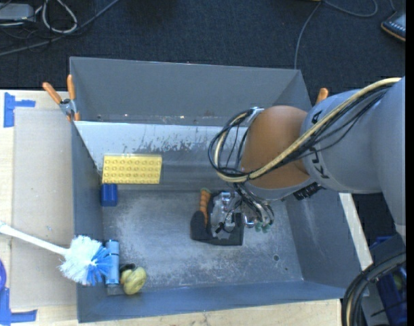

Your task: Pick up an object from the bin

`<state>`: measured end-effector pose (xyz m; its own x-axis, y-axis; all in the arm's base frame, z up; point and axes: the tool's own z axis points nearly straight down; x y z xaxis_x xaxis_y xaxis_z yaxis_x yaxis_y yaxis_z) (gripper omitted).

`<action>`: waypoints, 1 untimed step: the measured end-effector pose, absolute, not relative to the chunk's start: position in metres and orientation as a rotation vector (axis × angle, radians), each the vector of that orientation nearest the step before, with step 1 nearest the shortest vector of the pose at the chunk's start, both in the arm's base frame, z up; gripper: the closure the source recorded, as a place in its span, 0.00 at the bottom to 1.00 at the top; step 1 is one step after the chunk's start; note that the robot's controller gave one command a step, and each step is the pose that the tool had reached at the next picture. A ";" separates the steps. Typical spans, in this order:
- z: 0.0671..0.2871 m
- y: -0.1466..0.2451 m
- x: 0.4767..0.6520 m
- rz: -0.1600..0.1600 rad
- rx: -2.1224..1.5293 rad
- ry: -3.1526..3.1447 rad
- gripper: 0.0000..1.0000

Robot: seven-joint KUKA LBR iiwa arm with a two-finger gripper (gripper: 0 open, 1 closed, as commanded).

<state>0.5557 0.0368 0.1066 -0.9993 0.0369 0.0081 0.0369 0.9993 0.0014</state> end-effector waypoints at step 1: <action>0.108 0.031 0.555 -0.003 -0.072 -3.133 1.00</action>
Offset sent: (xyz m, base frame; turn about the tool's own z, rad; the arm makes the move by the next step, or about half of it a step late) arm -0.0296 -0.0549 -0.0205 0.0224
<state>0.5546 0.0314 0.1077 -0.9989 0.0462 0.0075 0.0462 0.9989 0.0019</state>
